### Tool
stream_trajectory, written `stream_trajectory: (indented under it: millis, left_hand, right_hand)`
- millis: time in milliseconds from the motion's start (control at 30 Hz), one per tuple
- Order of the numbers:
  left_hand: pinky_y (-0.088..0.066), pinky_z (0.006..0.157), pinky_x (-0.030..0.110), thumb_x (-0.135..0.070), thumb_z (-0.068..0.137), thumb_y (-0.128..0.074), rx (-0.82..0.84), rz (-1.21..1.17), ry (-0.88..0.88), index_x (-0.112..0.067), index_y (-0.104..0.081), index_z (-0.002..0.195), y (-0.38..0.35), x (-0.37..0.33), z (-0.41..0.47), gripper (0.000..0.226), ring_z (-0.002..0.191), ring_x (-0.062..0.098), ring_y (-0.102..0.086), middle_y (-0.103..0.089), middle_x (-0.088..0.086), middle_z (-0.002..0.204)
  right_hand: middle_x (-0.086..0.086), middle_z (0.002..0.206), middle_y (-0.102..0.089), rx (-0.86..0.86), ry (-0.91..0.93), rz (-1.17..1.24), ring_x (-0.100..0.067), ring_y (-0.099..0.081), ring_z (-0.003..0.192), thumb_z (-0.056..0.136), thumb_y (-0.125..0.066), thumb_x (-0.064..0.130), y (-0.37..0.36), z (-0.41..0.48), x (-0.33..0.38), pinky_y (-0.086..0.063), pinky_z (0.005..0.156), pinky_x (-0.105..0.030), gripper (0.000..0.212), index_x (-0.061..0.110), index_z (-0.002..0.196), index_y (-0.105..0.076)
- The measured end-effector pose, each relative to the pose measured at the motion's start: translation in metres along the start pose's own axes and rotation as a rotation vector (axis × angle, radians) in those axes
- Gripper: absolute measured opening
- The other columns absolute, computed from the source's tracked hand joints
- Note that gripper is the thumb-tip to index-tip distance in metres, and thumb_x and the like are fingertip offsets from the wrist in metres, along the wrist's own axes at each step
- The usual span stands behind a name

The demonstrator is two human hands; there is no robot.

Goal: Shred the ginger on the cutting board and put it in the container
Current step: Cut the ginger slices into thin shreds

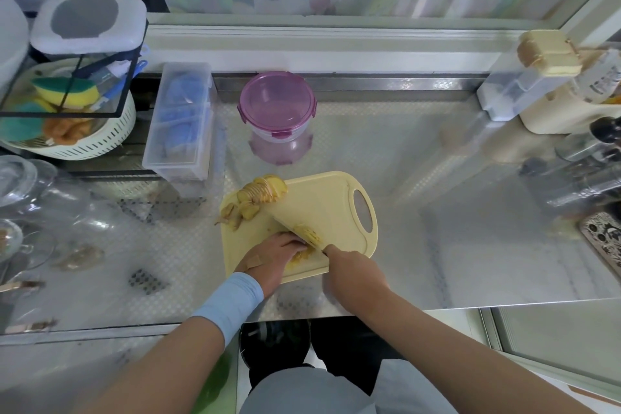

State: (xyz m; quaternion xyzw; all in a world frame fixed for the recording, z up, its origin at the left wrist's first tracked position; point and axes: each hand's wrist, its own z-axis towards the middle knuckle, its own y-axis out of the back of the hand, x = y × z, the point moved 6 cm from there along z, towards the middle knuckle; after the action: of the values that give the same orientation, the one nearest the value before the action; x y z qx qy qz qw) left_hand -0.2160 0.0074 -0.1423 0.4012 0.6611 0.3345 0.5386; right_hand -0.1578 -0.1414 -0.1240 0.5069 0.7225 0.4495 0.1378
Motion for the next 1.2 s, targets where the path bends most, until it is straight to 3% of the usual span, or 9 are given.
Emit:
stream_trajectory:
  millis: [267,367,433,567,667,733,933,1100,1200]
  left_hand:
    - [-0.041,0.083,0.008,-0.014,0.034,-0.096,0.048,0.088,-0.107,-0.035,-0.073,0.095,-0.006,-0.002,0.003,0.069,0.098,0.000,-0.055,-0.067,-0.016,0.105]
    - [-0.028,0.097,0.006,-0.005,0.061,-0.087,-0.021,0.029,-0.012,-0.026,-0.070,0.113,0.002,0.001,0.005,0.059,0.111,0.007,-0.056,-0.062,-0.007,0.123]
    - [-0.024,0.104,0.009,0.000,0.090,-0.060,0.018,0.146,-0.091,-0.022,-0.055,0.135,-0.003,-0.002,0.006,0.051,0.129,0.013,-0.045,-0.046,-0.004,0.143]
    - [-0.016,0.087,-0.010,-0.004,0.097,-0.049,-0.020,0.179,-0.160,-0.015,-0.061,0.129,0.000,-0.011,0.011,0.036,0.121,0.007,-0.047,-0.049,0.000,0.141]
    - [-0.027,0.079,-0.008,-0.010,0.097,-0.050,-0.042,0.170,-0.075,-0.014,-0.067,0.119,0.004,-0.007,0.011,0.028,0.102,0.000,-0.052,-0.056,-0.005,0.128]
    - [-0.022,0.099,0.001,-0.005,0.094,-0.055,-0.007,0.065,-0.040,-0.020,-0.061,0.130,-0.002,-0.001,0.009,0.039,0.119,0.009,-0.050,-0.051,-0.005,0.136]
    - [-0.032,0.091,0.013,-0.007,0.047,-0.093,0.010,0.002,-0.113,-0.030,-0.072,0.104,-0.004,-0.003,0.003,0.065,0.099,0.008,-0.063,-0.067,-0.010,0.112]
    - [-0.008,0.099,-0.003,-0.006,0.093,-0.057,-0.003,-0.036,-0.079,-0.023,-0.060,0.130,0.000,-0.002,0.000,0.041,0.124,0.005,-0.042,-0.049,-0.006,0.141]
    - [-0.023,0.102,0.012,0.002,0.084,-0.065,-0.055,-0.054,-0.043,-0.020,-0.062,0.128,0.000,0.001,0.002,0.049,0.125,0.017,-0.050,-0.054,-0.001,0.137]
  right_hand:
    - [-0.001,0.074,-0.052,-0.003,0.001,-0.043,-0.023,-0.053,0.065,0.095,-0.037,0.010,-0.001,-0.016,-0.013,-0.048,0.056,-0.036,0.027,0.023,0.118,-0.045]
    - [-0.002,0.073,-0.050,0.019,0.018,-0.056,-0.023,-0.052,0.062,0.094,-0.040,0.004,-0.001,-0.010,-0.006,-0.041,0.053,-0.034,0.028,0.018,0.118,-0.046]
    - [-0.004,0.075,-0.050,0.017,0.035,-0.052,-0.026,-0.054,0.065,0.093,-0.040,0.001,0.001,-0.002,0.002,-0.044,0.054,-0.035,0.029,0.015,0.117,-0.047]
    - [-0.003,0.078,-0.049,0.005,0.067,-0.043,-0.028,-0.055,0.070,0.093,-0.042,-0.001,0.006,0.012,0.017,-0.048,0.058,-0.037,0.032,0.014,0.120,-0.047]
    - [-0.001,0.073,-0.044,-0.001,0.073,-0.041,-0.026,-0.053,0.068,0.093,-0.042,-0.001,0.005,0.011,0.016,-0.049,0.057,-0.036,0.032,0.014,0.120,-0.046]
    - [0.000,0.071,-0.043,-0.008,0.070,-0.045,-0.024,-0.051,0.064,0.093,-0.041,-0.001,0.005,0.007,0.012,-0.046,0.055,-0.034,0.033,0.015,0.121,-0.046]
    - [-0.001,0.069,-0.048,-0.012,0.022,-0.075,-0.021,-0.048,0.059,0.094,-0.038,0.005,0.001,-0.013,-0.013,-0.037,0.050,-0.033,0.030,0.019,0.119,-0.046]
    - [0.001,0.070,-0.046,0.007,0.016,-0.077,-0.019,-0.047,0.059,0.095,-0.041,0.004,0.001,-0.006,-0.008,-0.040,0.053,-0.034,0.026,0.017,0.118,-0.046]
    - [0.000,0.070,-0.043,0.002,0.031,-0.043,-0.017,-0.044,0.055,0.092,-0.040,-0.002,0.004,0.002,0.004,-0.035,0.049,-0.031,0.031,0.015,0.117,-0.047]
